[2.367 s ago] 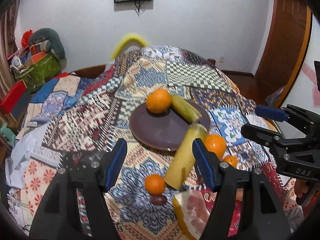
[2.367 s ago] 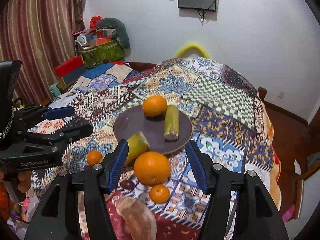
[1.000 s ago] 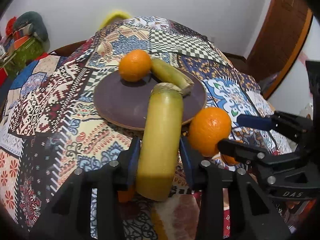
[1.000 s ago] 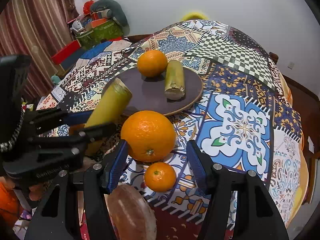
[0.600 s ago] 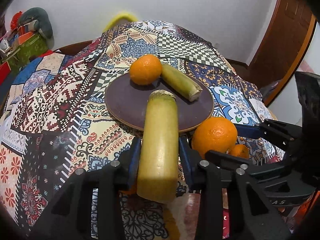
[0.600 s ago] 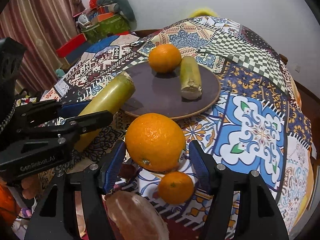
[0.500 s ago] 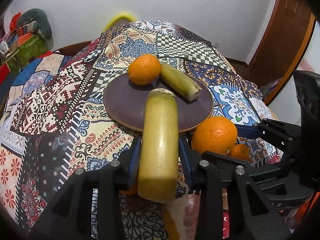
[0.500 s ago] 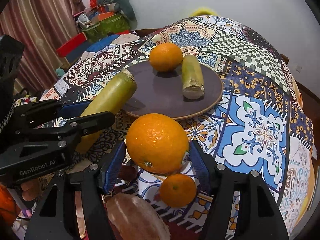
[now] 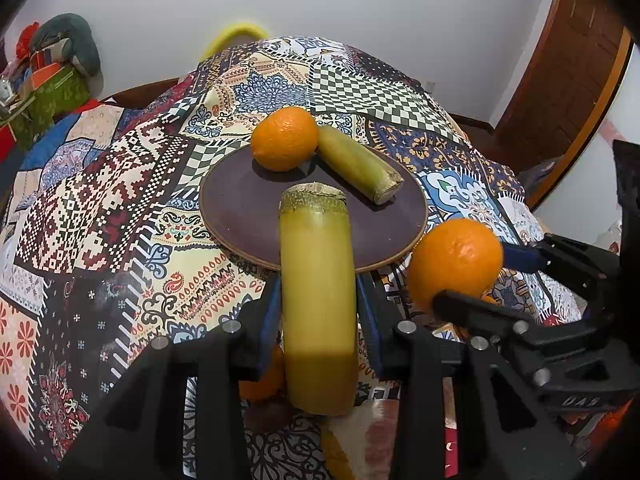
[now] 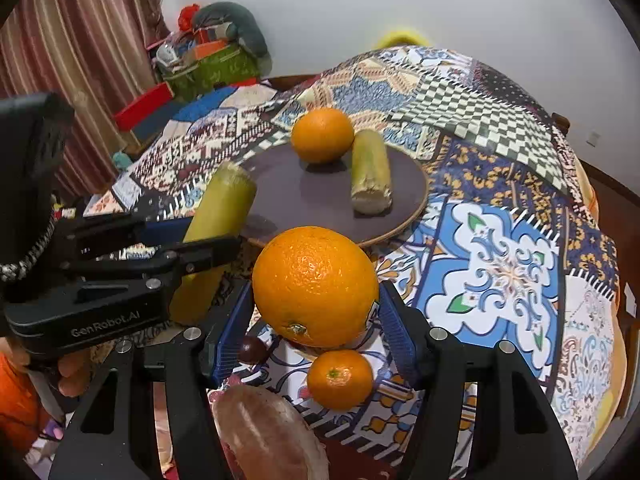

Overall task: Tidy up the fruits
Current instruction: 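Place the sugarcane and orange onto the plate and open both tools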

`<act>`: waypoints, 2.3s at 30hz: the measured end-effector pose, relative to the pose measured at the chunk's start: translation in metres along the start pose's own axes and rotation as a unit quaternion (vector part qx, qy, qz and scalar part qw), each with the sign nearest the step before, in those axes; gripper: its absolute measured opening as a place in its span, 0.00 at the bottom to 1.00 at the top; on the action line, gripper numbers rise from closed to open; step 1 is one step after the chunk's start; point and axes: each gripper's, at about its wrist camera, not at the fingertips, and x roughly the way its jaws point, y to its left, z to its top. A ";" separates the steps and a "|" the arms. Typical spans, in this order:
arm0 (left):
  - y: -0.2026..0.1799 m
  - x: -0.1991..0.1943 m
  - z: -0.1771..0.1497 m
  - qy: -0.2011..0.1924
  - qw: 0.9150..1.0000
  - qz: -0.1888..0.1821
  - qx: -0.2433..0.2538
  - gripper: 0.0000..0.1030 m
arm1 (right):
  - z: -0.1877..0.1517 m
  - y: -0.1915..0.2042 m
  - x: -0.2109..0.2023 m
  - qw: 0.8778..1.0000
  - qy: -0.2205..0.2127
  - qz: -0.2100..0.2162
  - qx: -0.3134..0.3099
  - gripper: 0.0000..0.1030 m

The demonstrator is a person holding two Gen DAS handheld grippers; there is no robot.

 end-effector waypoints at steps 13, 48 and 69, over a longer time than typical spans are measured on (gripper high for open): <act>-0.001 -0.048 0.010 -0.058 0.998 0.010 0.004 0.36 | 0.019 0.003 -0.025 0.999 -0.042 -0.022 -0.009 0.58; 0.047 -0.009 0.071 -0.072 0.996 0.023 -0.042 0.36 | 0.080 -0.003 0.025 0.998 -0.048 -0.018 -0.028 0.58; 0.059 0.047 0.080 -0.014 0.998 0.016 -0.050 0.36 | 0.090 -0.003 0.062 0.998 -0.007 -0.002 -0.064 0.58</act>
